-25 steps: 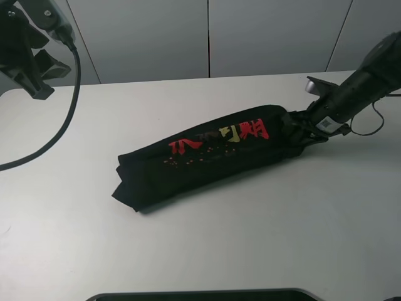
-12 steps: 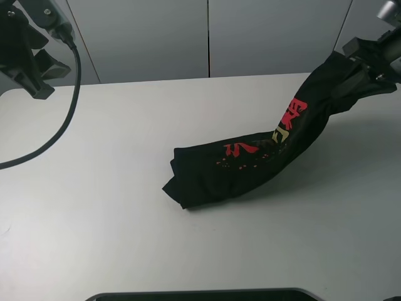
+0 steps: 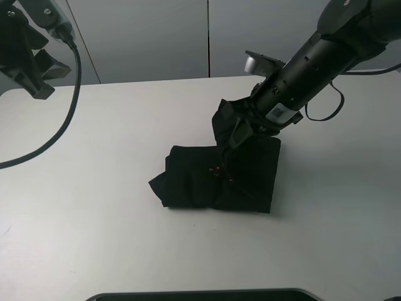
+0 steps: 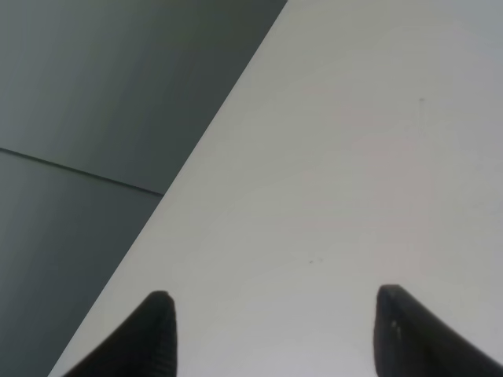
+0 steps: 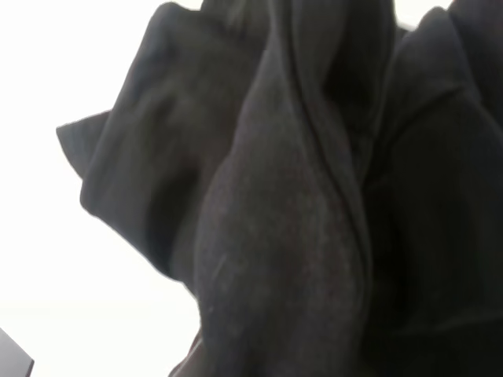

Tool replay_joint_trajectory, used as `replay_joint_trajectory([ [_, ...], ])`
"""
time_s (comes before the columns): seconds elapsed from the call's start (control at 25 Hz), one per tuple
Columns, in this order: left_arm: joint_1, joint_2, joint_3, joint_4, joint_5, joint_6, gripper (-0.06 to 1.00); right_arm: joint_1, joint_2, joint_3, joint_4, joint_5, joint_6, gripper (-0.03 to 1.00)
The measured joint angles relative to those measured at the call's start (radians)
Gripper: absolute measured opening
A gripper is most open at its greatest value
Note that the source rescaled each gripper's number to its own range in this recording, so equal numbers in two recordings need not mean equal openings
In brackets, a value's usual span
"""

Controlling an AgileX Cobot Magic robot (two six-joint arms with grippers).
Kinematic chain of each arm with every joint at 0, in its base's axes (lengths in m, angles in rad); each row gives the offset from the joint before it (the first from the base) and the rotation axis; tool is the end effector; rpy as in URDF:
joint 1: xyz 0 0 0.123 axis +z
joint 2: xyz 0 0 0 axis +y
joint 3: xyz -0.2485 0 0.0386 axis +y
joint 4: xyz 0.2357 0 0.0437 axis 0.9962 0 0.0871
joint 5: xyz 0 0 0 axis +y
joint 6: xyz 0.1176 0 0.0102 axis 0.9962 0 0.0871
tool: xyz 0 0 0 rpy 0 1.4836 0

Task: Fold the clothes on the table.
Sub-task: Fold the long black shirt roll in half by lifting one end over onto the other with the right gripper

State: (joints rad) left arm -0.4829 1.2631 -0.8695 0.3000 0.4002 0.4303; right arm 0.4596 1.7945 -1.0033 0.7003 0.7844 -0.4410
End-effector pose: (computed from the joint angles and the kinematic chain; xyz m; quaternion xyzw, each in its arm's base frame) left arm 0.2599 -0.1209 0.2467 0.4862 0.7616 0.0996 0.4168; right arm 0.2557 0.1865 0.1172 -0.1990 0.9462 0.2525 0.0363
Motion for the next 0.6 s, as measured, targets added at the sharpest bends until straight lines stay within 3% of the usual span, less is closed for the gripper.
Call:
replay_joint_trajectory([
  [0.24, 0.000, 0.000, 0.000, 0.002, 0.000, 0.000, 0.71, 0.129, 0.101, 0.000, 0.048, -0.057, 0.008, 0.10],
  [0.6, 0.000, 0.000, 0.000, 0.002, 0.000, 0.000, 0.71, 0.134, 0.141, 0.019, 0.067, -0.059, 0.010, 0.10],
])
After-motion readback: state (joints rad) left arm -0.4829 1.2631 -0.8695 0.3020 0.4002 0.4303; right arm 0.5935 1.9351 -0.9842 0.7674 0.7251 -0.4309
